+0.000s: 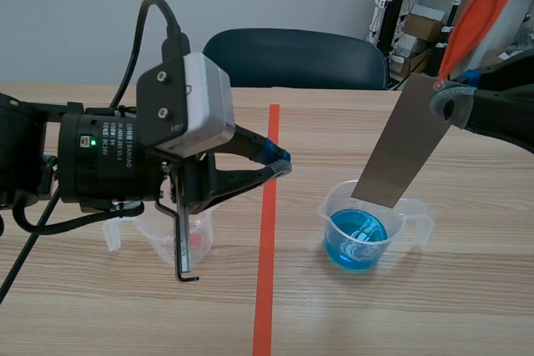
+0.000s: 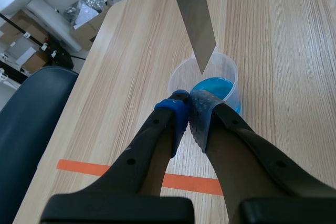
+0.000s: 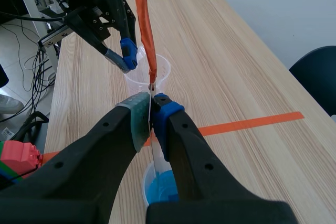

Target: Do the redox reaction experiment. lower the plate into the blue solution

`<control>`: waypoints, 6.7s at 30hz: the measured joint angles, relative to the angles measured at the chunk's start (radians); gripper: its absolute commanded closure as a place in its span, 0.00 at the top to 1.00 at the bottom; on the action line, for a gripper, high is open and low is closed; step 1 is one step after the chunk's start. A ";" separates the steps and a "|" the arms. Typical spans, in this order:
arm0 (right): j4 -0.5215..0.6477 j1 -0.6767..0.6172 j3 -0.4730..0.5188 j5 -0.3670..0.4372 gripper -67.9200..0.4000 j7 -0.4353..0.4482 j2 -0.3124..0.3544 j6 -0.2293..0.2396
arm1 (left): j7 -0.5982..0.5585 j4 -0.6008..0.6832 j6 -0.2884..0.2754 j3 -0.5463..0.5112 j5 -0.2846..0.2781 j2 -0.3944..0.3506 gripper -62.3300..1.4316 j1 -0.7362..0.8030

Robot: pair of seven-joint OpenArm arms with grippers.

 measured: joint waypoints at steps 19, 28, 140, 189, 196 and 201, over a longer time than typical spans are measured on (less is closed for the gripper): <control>0.000 0.000 0.000 0.000 0.01 0.000 0.000 0.000 | 0.000 0.000 0.000 0.000 0.000 0.000 0.08 0.000; 0.000 0.000 0.000 0.000 0.01 0.000 0.000 0.000 | 0.000 0.000 0.000 0.000 0.000 0.000 0.08 0.000; -0.480 0.000 0.000 -0.314 0.01 0.015 -0.475 -0.042 | -1.340 -0.901 0.465 -0.367 0.359 0.254 1.00 0.535; -0.514 0.000 0.000 -0.340 0.01 0.056 -0.502 -0.042 | -1.313 -0.901 0.472 -0.367 0.359 0.254 1.00 0.535; -0.514 0.000 0.000 -0.340 0.01 0.056 -0.502 -0.042 | -1.313 -0.901 0.472 -0.367 0.359 0.254 1.00 0.535; -0.514 0.000 0.000 -0.340 0.01 0.056 -0.502 -0.042 | -1.313 -0.901 0.472 -0.367 0.359 0.254 1.00 0.535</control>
